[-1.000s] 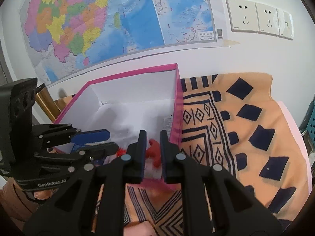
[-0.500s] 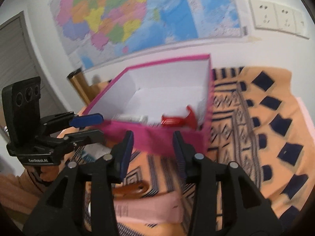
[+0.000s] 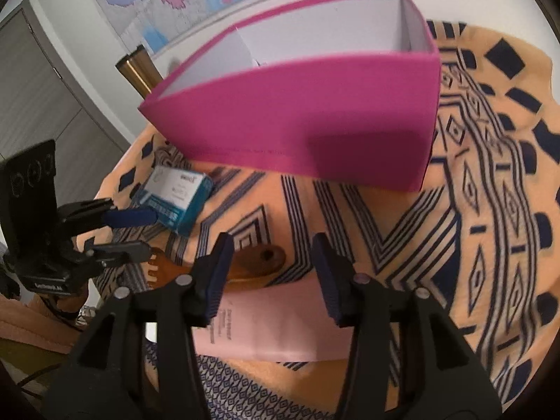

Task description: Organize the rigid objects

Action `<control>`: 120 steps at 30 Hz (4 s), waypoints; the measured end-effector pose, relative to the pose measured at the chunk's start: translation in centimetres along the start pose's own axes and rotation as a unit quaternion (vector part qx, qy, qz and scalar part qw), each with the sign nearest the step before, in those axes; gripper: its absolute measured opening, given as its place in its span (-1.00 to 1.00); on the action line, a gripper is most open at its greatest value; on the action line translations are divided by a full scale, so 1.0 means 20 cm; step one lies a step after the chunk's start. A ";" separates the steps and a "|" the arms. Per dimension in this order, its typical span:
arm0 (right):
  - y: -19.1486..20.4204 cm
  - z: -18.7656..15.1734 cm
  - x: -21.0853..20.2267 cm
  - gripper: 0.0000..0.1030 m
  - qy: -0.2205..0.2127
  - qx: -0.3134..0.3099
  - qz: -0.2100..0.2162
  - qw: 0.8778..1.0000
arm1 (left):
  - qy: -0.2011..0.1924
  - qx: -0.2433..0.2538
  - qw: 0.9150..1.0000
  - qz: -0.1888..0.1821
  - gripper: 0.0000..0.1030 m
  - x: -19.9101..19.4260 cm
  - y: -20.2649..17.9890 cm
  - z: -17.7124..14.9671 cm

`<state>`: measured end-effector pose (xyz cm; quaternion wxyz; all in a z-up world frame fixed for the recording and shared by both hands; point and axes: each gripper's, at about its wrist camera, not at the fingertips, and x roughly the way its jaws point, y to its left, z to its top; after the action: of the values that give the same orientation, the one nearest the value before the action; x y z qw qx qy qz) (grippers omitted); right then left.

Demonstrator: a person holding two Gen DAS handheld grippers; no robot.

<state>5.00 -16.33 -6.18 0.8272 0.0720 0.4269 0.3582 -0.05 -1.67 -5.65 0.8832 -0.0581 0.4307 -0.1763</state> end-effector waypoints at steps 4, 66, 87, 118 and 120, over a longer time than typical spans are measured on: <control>0.00 -0.01 0.03 -0.02 0.005 0.003 0.004 1.000 | 0.016 -0.019 1.000 0.004 -0.08 0.01 0.02 -0.09; -0.11 -0.02 0.01 -0.02 -0.026 0.018 -0.045 0.998 | 0.020 -0.003 1.000 0.003 -0.19 0.23 -0.08 0.07; -0.05 -0.01 -0.12 -0.10 -0.080 0.031 -0.065 0.994 | -0.021 -0.015 1.000 0.008 -0.51 0.12 -0.09 0.17; -0.09 0.44 -0.39 -0.10 -0.187 0.021 -0.083 0.979 | -0.111 0.058 0.992 0.024 -0.44 -0.04 -0.16 0.74; -0.10 0.44 -0.37 -0.09 -0.182 0.022 -0.086 0.979 | -0.101 0.051 0.993 0.017 -0.40 0.00 -0.13 0.76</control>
<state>9.92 -20.98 3.38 0.9172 0.1168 0.2813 0.2568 11.18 -4.81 4.55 0.9268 -0.0229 0.3309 -0.1761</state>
